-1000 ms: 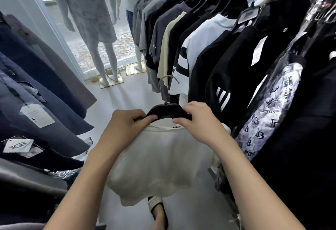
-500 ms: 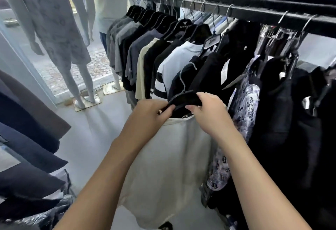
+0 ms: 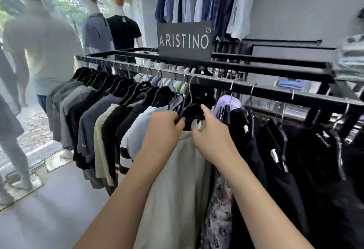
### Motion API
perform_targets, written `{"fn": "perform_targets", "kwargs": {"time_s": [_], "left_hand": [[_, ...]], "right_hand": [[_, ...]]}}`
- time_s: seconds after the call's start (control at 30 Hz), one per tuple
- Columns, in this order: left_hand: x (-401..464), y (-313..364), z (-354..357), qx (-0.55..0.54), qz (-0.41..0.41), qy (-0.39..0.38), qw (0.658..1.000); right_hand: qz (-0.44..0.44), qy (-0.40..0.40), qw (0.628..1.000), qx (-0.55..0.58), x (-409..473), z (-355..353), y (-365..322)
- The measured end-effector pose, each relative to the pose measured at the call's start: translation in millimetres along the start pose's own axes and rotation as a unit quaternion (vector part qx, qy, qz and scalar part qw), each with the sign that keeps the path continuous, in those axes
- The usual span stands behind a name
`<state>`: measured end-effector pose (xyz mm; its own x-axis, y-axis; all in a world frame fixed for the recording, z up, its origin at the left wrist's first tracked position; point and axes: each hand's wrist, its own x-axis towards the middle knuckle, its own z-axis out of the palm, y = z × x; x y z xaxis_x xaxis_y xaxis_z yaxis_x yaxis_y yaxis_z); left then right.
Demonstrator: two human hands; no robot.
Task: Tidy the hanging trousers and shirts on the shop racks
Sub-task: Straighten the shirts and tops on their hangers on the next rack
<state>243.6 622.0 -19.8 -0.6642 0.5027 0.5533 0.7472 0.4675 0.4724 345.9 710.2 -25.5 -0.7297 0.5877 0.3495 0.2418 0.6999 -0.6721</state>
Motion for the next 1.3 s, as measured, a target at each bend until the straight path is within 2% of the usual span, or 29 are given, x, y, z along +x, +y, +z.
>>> {"fn": "perform_targets", "kwargs": {"time_s": [0.13, 0.23, 0.47, 0.73, 0.83, 0.87, 0.93, 1.0, 1.03, 1.1, 1.2, 1.3], "left_hand": [[34.2, 5.4, 15.7, 0.002, 0.026, 0.016, 1.000], [50.8, 10.0, 32.0, -0.031, 0.017, 0.017, 0.999], [56.7, 6.0, 82.7, -0.062, -0.009, -0.051, 0.997], [49.8, -3.2, 93.0, -0.082, 0.018, -0.008, 0.996], [23.6, 8.1, 91.2, -0.113, 0.095, 0.074, 0.986], [10.9, 14.0, 91.4, -0.140, 0.126, 0.077, 0.979], [-14.5, 27.7, 89.9, -0.201, 0.141, -0.024, 0.969], [-31.4, 32.6, 95.9, -0.241, 0.108, -0.155, 0.952], [-34.7, 29.6, 98.7, -0.248, 0.104, -0.187, 0.945], [-31.6, 16.3, 98.4, -0.258, 0.097, -0.195, 0.941], [-18.3, -7.7, 93.8, -0.237, 0.094, -0.187, 0.949], [-4.9, -19.8, 89.4, -0.254, 0.079, -0.219, 0.939]], "right_hand": [[0.005, 0.076, 0.997, 0.005, 6.7, -9.1, 12.8], [0.020, 0.101, 0.995, 0.013, 4.8, -9.0, 23.6], [0.038, 0.159, 0.986, -0.014, 0.9, -2.3, 39.7], [0.080, 0.194, 0.978, 0.003, -10.6, -5.8, 49.0], [0.101, 0.184, 0.978, 0.008, -12.2, -14.6, 45.1], [0.104, 0.190, 0.976, 0.001, -13.2, -18.8, 44.2], [0.104, 0.226, 0.968, -0.021, -15.8, -28.0, 44.3], [0.101, 0.285, 0.949, -0.086, -18.8, -36.6, 48.1], [0.104, 0.306, 0.938, -0.126, -20.2, -40.4, 50.7], [0.135, 0.298, 0.932, -0.158, -23.4, -45.6, 58.9], [0.193, 0.229, 0.947, -0.113, -27.9, -52.8, 67.7], [0.180, 0.208, 0.947, -0.164, -28.7, -60.9, 71.5]]}}
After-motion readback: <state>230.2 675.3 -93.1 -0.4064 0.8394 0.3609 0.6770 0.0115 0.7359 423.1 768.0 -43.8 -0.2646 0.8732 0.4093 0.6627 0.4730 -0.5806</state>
